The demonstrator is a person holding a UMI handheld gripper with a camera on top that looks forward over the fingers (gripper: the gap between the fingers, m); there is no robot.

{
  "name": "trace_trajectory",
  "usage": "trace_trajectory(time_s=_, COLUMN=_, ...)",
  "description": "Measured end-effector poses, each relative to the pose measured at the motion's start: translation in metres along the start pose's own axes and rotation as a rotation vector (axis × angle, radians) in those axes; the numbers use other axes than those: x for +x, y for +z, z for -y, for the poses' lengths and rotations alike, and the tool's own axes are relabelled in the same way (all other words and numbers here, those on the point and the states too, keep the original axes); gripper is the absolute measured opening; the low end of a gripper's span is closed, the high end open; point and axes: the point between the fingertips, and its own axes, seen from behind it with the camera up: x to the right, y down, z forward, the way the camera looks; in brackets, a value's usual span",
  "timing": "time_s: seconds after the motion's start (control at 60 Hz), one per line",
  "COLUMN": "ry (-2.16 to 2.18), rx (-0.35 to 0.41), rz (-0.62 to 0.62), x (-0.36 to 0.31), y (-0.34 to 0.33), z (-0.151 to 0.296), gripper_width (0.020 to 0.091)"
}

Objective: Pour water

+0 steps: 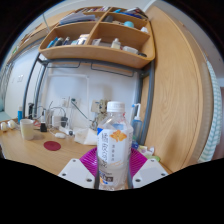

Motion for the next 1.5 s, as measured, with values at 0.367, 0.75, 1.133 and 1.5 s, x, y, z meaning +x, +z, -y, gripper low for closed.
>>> trace_trajectory(time_s=0.367, ry=-0.730, rx=0.076, rz=0.154, x=-0.155, y=0.061, z=0.067, gripper_width=0.0385)
trace_trajectory(time_s=0.75, ry=-1.583, rx=0.239, rz=0.166, x=-0.271, y=0.124, z=0.095, gripper_width=0.0384)
trace_trajectory(time_s=1.133, ry=-2.059, rx=0.371, rz=0.088, x=-0.320, y=0.129, z=0.111, gripper_width=0.0382)
trace_trajectory(time_s=1.5, ry=-1.989, rx=0.418, rz=0.118, x=-0.332, y=0.121, z=0.113, gripper_width=0.0384)
